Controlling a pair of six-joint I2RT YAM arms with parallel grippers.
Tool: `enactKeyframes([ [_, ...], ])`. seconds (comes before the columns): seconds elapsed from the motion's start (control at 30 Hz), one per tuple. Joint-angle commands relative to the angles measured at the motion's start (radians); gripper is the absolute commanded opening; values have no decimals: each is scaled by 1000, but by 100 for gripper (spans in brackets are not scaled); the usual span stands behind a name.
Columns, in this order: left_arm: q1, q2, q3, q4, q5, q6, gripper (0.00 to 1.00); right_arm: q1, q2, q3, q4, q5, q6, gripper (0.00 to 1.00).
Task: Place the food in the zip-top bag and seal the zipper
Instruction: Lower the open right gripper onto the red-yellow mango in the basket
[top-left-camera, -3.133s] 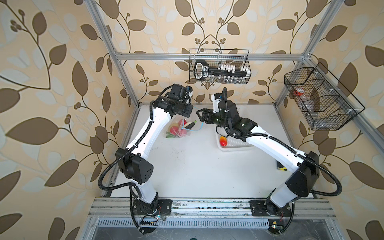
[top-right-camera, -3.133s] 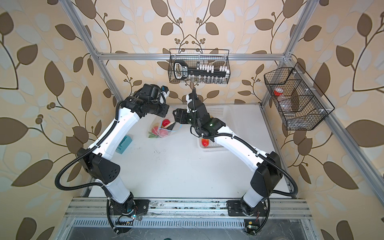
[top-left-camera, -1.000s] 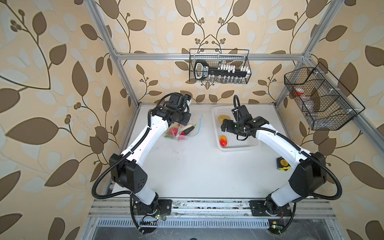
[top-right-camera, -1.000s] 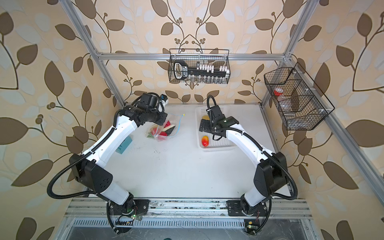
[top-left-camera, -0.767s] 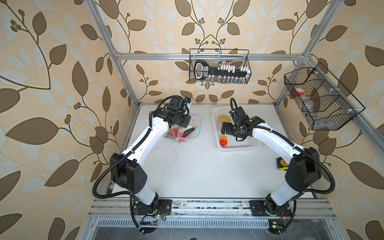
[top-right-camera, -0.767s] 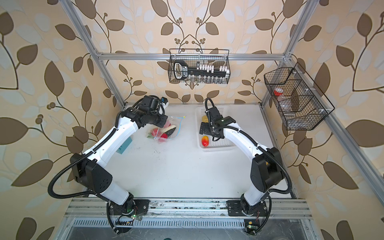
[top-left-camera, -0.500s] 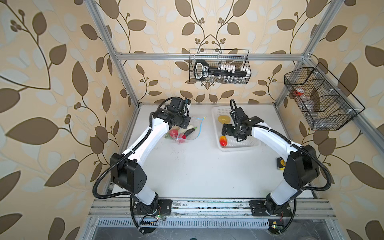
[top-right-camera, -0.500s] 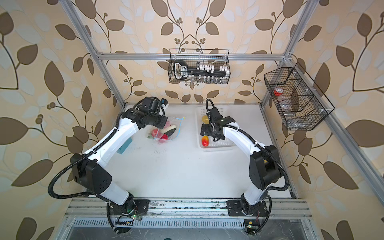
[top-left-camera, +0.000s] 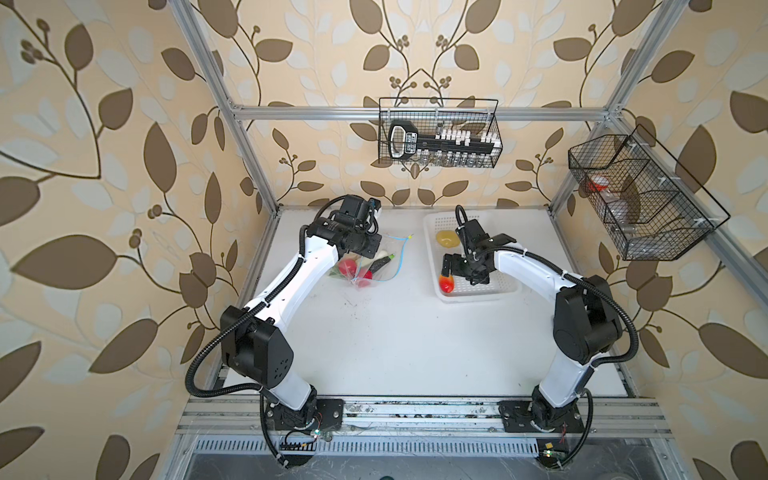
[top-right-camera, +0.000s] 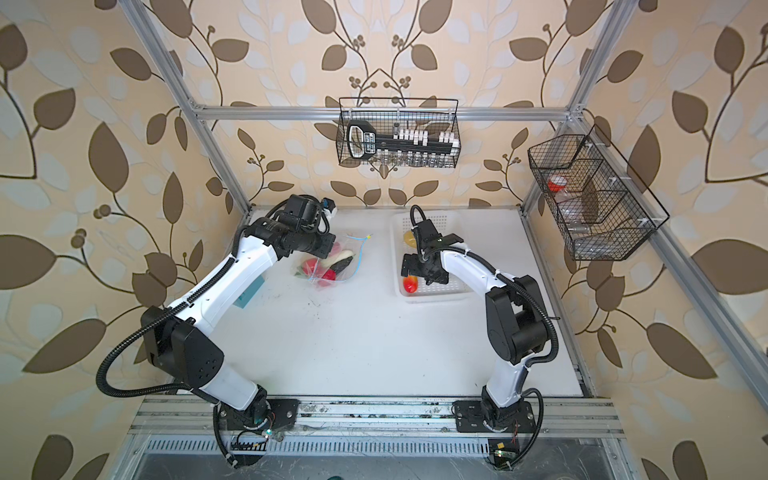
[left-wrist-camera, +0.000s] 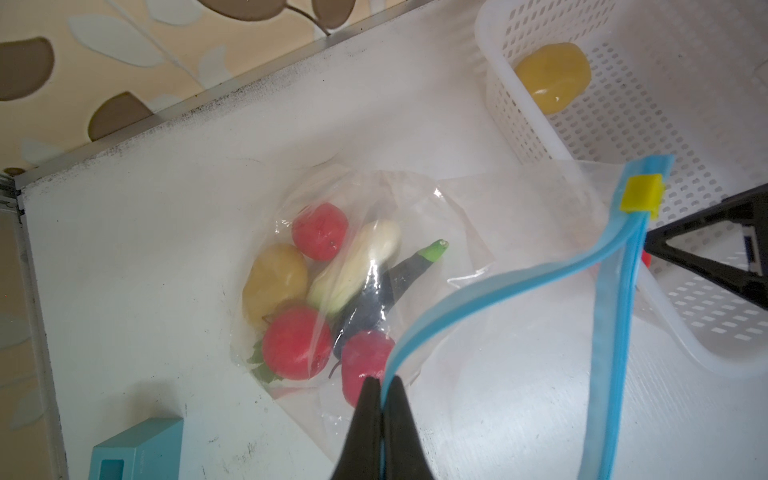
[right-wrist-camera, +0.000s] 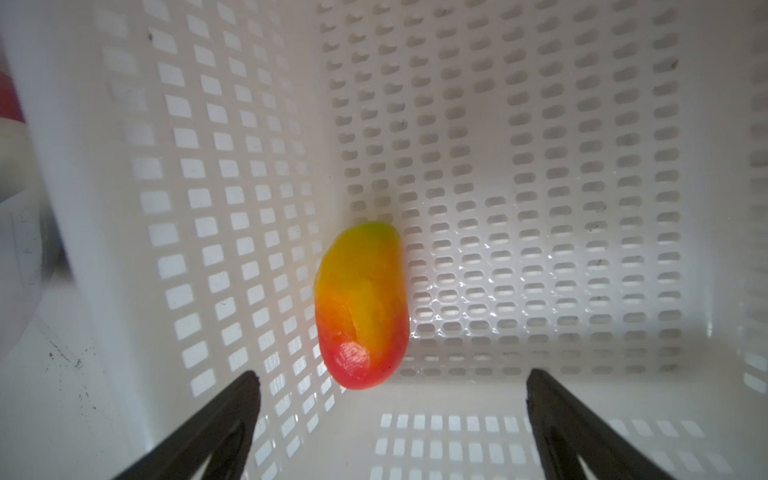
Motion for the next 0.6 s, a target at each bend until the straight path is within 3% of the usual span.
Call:
enactKeyframes([
  [0.0, -6, -20, 19, -14, 20, -11, 0, -2, 34, 2, 4, -12, -13, 99],
  [0.23, -6, -6, 22, -32, 32, -5, 0, 11, 92, 48, -36, 80, -47, 96],
  [0.57, -5, -3, 12, -20, 22, -9, 0, 10, 156, 86, -16, 49, -61, 93],
])
